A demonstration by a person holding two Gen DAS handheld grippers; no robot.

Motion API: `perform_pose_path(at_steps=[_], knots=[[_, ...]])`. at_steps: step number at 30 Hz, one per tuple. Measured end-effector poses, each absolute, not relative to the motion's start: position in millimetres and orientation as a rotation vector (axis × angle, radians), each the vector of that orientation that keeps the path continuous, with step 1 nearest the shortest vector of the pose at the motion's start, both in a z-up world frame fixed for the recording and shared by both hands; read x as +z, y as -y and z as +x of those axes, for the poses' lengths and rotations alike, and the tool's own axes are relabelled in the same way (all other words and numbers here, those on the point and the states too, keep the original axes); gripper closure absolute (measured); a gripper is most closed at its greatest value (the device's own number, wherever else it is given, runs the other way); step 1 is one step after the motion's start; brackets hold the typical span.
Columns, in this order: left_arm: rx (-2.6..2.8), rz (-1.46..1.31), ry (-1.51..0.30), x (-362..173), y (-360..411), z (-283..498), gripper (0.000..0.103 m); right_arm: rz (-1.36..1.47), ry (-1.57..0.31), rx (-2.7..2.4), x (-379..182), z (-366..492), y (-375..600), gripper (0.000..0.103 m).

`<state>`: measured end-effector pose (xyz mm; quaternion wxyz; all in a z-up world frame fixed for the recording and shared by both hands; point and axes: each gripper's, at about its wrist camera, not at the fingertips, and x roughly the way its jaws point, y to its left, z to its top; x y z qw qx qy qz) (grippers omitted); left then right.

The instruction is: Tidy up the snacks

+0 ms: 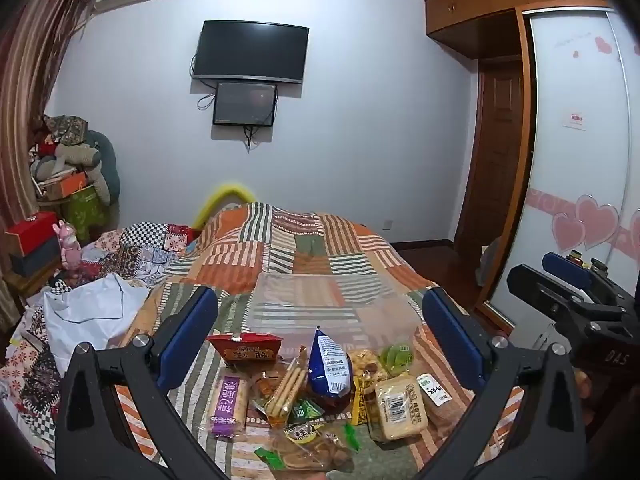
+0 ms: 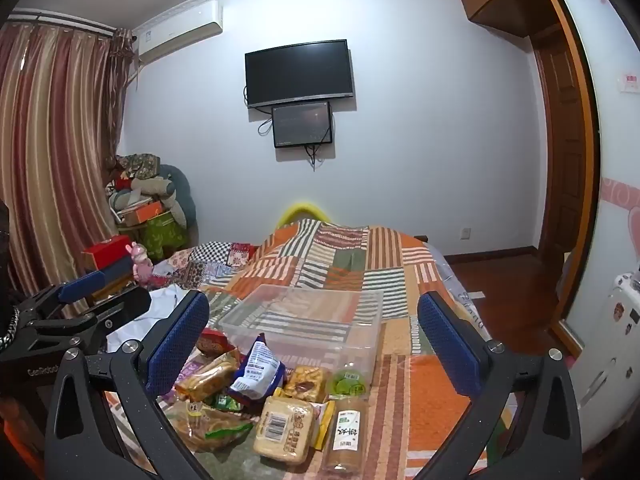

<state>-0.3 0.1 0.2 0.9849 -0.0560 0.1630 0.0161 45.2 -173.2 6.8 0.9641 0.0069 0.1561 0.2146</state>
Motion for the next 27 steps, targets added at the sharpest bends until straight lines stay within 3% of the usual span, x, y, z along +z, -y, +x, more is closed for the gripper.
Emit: perform_pose_path(at_steps=[27], knots=[[0.038,-0.116,-0.315,-5,-1,2,0.0,0.026,-0.309,0.456,7,45,175,0.0]])
